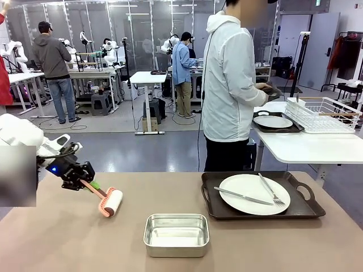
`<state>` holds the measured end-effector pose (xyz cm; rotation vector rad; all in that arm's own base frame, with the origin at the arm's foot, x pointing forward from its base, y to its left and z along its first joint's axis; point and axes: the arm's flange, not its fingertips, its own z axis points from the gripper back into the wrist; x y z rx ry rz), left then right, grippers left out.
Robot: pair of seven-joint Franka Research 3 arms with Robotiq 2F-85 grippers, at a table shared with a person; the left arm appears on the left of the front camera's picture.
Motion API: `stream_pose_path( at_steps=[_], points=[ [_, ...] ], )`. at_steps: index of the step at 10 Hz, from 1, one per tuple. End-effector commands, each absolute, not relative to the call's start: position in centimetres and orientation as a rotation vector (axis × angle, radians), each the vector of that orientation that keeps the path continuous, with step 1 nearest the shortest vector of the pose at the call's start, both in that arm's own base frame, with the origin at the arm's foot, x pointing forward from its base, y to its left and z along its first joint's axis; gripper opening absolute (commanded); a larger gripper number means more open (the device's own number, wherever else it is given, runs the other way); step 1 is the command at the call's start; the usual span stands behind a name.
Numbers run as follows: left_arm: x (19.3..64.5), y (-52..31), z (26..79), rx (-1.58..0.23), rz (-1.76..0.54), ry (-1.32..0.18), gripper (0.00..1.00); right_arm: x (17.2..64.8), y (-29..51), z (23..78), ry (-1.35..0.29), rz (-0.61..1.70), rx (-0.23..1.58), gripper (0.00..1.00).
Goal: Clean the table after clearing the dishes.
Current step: When the left (or right) Handle tray is removed, use the left hand (or right hand) to clean the left (or right) side of the table with the Lint Roller.
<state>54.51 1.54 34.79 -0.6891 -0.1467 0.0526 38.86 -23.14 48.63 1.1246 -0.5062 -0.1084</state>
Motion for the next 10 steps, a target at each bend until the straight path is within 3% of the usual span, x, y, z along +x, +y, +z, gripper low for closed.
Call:
stream_pose_path(
  at_steps=[1, 6, 10],
  points=[
    [53.3, 5.1, 32.1, -0.319, 0.117, -0.217, 0.21, 38.7, -23.1, 48.9, -0.509, -0.102, 1.129, 1.0],
    [52.0, 8.4, 33.9, 0.061, 0.234, -0.266, 0.21, 38.7, -23.1, 48.9, -0.509, -0.102, 1.129, 1.0],
    [51.0, 8.8, 36.1, 0.16, 0.27, -0.308, 0.21, 38.7, -23.1, 48.9, -0.509, -0.102, 1.129, 1.0]
  ],
)
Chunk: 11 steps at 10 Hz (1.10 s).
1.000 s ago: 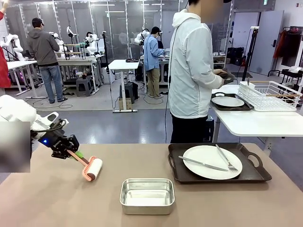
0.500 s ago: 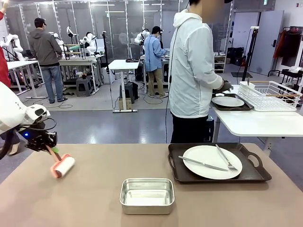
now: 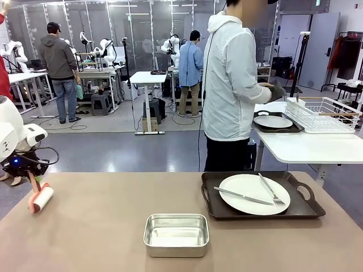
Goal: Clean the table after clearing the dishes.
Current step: When the left (or right) Handle tray is removed, use the left hand (or right hand) to clean the left (or right) side of the table with the Lint Roller.
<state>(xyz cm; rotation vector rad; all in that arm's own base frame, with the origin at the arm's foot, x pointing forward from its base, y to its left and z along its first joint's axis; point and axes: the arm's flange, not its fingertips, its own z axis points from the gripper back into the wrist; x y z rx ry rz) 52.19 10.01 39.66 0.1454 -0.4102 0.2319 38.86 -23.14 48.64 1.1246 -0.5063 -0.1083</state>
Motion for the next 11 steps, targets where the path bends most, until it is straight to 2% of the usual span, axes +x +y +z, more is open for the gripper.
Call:
stream_pose_path(
  at_steps=[1, 3, 6, 9, 11],
  points=[
    [50.6, 8.4, 37.5, 0.147, 0.26, -0.339, 0.21, 38.7, -23.1, 48.9, -0.509, -0.102, 1.129, 1.0],
    [48.9, 7.3, 42.3, 0.086, 0.222, -0.451, 0.21, 38.7, -23.1, 48.9, -0.509, -0.102, 1.129, 1.0],
    [46.8, 5.3, 47.9, 0.092, 0.192, -0.562, 0.21, 38.7, -23.1, 48.9, -0.509, -0.102, 1.129, 1.0],
    [47.0, 2.7, 49.0, 0.069, 0.147, -0.532, 0.21, 38.7, -23.1, 48.9, -0.509, -0.102, 1.129, 1.0],
    [46.9, 3.8, 49.7, 0.099, 0.181, -0.582, 0.21, 38.7, -23.1, 48.9, -0.509, -0.102, 1.129, 1.0]
  ],
)
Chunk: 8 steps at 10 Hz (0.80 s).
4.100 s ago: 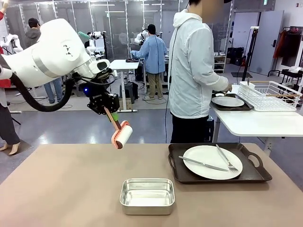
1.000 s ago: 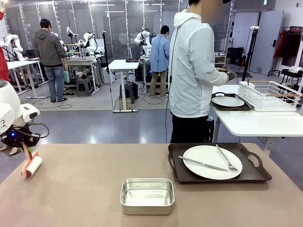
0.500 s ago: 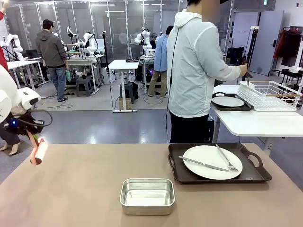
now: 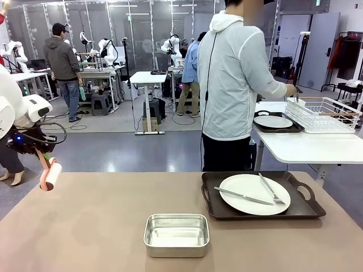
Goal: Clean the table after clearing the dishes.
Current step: When the left (or right) Handle tray is removed, use the left hand (or right hand) to clean the left (or right) side of the table with the Lint Roller, then place the Lint Roller back on top of the Airtight Container.
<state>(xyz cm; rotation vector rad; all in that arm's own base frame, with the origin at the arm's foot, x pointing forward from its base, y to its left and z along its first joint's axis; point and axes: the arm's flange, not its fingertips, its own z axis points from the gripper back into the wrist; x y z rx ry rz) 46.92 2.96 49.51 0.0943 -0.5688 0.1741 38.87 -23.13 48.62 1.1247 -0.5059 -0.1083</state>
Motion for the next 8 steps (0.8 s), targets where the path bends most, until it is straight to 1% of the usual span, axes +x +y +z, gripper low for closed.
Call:
stream_pose_path(
  at_steps=[1, 8],
  points=[
    [46.93, 3.75, 49.67, 0.099, 0.181, -0.582, 0.21, 38.7, -23.09, 48.92, -0.509, -0.102, 1.129, 1.0],
    [46.93, 3.75, 49.67, 0.099, 0.181, -0.582, 0.21, 38.7, -23.09, 48.92, -0.509, -0.102, 1.129, 1.0]
  ],
)
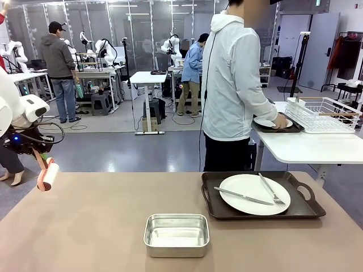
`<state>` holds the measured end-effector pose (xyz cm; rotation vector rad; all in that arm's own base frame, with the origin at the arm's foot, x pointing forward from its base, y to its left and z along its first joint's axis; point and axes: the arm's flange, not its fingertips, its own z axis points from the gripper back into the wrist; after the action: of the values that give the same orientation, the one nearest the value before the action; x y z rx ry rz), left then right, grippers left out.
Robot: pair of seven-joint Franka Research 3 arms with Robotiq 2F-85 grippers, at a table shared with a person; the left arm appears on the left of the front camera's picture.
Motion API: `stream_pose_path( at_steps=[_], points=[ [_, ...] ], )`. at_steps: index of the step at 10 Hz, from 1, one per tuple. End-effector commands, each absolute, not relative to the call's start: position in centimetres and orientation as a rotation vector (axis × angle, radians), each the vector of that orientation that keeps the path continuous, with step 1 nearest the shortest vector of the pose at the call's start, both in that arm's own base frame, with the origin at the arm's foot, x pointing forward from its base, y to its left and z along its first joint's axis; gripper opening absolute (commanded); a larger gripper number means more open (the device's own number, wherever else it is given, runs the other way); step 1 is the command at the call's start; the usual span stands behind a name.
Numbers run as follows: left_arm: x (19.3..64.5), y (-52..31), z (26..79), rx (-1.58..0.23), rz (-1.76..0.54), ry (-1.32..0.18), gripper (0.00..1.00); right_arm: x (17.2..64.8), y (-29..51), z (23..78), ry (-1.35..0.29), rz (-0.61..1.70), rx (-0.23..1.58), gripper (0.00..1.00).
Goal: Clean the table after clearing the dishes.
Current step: Place the Lint Roller back on top of the Airtight Container.
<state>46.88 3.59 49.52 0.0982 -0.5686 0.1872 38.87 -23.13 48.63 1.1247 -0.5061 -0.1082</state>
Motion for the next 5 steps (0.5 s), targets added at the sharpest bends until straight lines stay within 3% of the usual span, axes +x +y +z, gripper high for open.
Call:
stream_pose_path(
  at_steps=[1, 5],
  points=[
    [46.93, 3.75, 49.67, 0.099, 0.181, -0.582, 0.21, 38.7, -23.09, 48.92, -0.509, -0.102, 1.129, 1.0],
    [46.93, 3.75, 49.67, 0.099, 0.181, -0.582, 0.21, 38.7, -23.09, 48.92, -0.509, -0.102, 1.129, 1.0]
  ],
)
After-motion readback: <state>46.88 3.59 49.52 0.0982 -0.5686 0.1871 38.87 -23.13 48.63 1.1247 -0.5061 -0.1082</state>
